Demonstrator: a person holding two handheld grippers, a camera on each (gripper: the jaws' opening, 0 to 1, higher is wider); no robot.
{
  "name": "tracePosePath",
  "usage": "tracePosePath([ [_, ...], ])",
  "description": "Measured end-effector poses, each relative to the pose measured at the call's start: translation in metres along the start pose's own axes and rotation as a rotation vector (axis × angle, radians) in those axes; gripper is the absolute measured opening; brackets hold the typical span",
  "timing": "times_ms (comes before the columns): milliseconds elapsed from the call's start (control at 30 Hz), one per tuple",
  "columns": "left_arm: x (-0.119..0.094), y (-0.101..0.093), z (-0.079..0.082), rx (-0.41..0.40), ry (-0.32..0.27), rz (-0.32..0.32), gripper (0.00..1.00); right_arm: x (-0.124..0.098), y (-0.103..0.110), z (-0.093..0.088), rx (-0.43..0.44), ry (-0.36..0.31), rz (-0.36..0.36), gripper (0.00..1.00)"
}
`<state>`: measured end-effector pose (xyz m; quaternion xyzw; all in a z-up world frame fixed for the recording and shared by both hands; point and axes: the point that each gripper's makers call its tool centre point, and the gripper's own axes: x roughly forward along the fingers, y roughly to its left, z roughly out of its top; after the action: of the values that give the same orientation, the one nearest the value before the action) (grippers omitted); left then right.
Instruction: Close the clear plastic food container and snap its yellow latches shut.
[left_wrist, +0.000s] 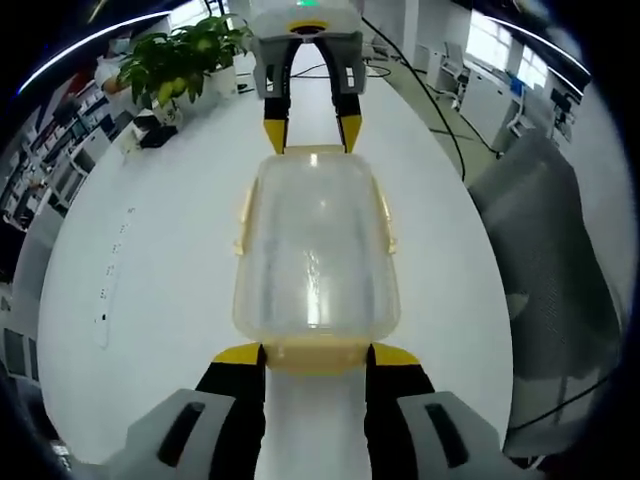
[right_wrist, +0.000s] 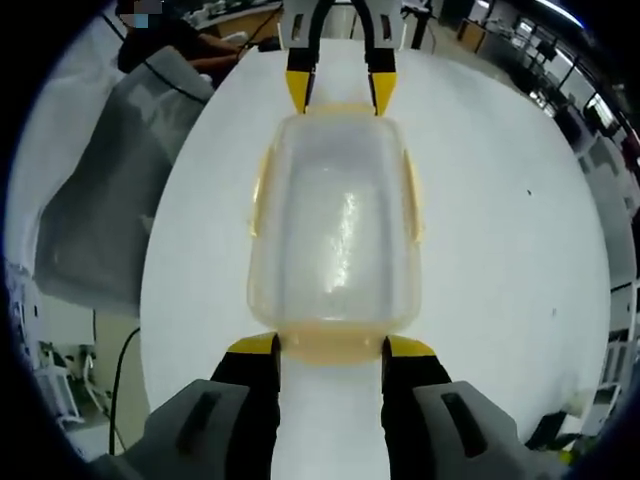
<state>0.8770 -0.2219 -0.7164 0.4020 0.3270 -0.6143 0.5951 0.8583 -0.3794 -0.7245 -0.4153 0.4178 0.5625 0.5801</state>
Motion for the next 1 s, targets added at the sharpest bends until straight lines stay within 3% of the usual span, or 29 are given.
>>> tracePosePath([
  [633, 0.0069, -0.0017, -0.0031, -0.020, 0.003, -0.028, 0.33, 0.0043, -0.0005, -0.0023, 0.006, 0.008, 0.013, 0.36],
  [1000, 0.0089, 0.0020, -0.0064, 0.010, 0.015, -0.013, 0.36, 0.0073, -0.0015, -0.0076, 0.028, 0.012, 0.008, 0.39],
])
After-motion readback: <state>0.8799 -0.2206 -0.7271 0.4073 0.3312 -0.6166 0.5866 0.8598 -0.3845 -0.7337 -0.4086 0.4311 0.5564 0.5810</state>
